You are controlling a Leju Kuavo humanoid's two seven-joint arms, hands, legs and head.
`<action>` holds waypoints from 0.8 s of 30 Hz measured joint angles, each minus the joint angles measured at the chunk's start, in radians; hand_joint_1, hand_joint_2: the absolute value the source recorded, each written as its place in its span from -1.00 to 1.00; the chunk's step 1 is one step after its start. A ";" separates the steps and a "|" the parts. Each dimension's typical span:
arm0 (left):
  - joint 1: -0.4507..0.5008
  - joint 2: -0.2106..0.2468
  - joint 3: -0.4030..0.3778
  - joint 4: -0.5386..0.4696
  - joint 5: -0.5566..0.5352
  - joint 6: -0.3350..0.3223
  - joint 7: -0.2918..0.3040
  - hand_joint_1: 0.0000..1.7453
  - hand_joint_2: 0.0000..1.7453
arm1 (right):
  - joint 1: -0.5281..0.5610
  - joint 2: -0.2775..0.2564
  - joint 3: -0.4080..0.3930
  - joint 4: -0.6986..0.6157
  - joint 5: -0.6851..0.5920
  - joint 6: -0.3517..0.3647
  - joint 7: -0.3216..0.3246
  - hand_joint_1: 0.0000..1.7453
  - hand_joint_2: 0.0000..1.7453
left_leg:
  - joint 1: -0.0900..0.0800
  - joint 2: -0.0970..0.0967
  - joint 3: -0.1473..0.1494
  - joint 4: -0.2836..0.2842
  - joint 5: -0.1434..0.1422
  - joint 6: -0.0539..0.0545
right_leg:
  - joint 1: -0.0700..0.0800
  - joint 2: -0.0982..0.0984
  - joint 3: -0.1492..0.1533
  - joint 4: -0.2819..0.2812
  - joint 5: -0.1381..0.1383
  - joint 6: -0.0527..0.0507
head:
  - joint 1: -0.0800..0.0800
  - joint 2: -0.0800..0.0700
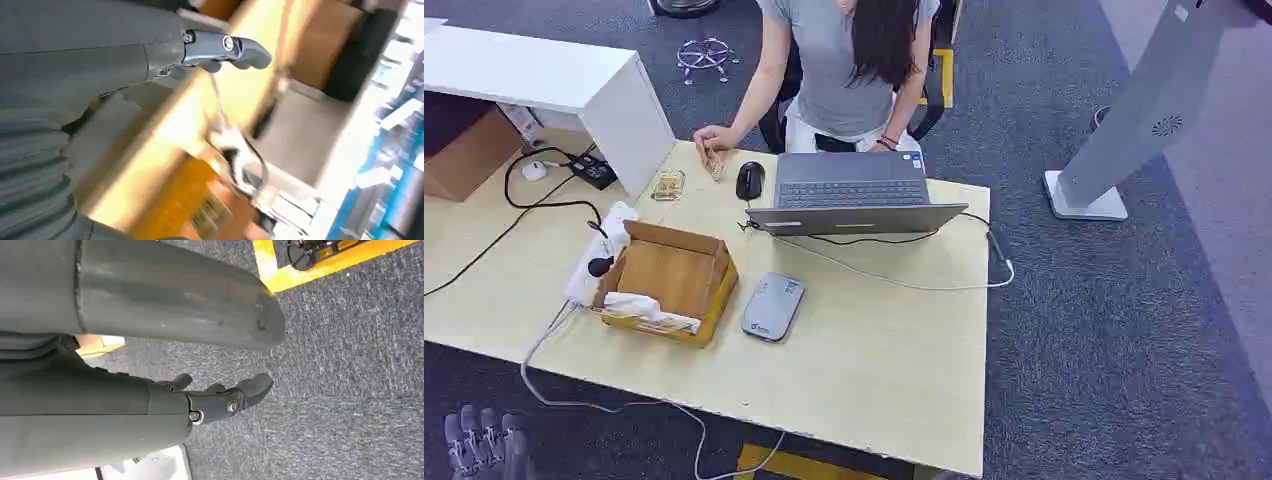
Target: Pass the card to the sensor for recognition and then transmit it.
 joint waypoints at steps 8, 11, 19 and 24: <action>0.026 -0.067 -0.207 -0.436 0.010 0.442 0.000 -1.00 1.00 | -0.009 0.000 0.003 0.000 0.057 0.014 0.025 -1.00 -1.00 | 0.001 0.000 0.001 0.001 0.001 0.000 | 0.000 -0.001 -0.005 0.000 0.001 0.000 | 0.000 0.000; 0.006 0.008 -0.507 -0.524 -0.243 0.860 0.012 -1.00 1.00 | -0.026 0.000 0.015 0.001 0.082 0.024 0.042 -1.00 -1.00 | 0.000 -0.007 -0.002 0.001 0.005 -0.001 | 0.001 -0.010 -0.005 0.000 0.001 0.000 | 0.000 0.000; -0.426 0.271 -1.144 -0.233 -1.177 1.258 0.509 -1.00 1.00 | -0.089 0.001 0.072 0.003 0.121 0.056 0.098 -1.00 -1.00 | 0.001 -0.006 -0.010 0.001 0.018 -0.004 | 0.001 -0.008 -0.013 0.002 0.016 -0.003 | 0.000 0.000; -0.673 0.336 -1.352 0.056 -1.348 1.254 0.656 -1.00 1.00 | -0.101 0.003 0.103 0.004 0.119 0.068 0.109 -1.00 -1.00 | 0.000 0.002 -0.015 0.001 0.021 -0.004 | 0.000 0.002 -0.018 0.003 0.021 -0.003 | 0.000 0.000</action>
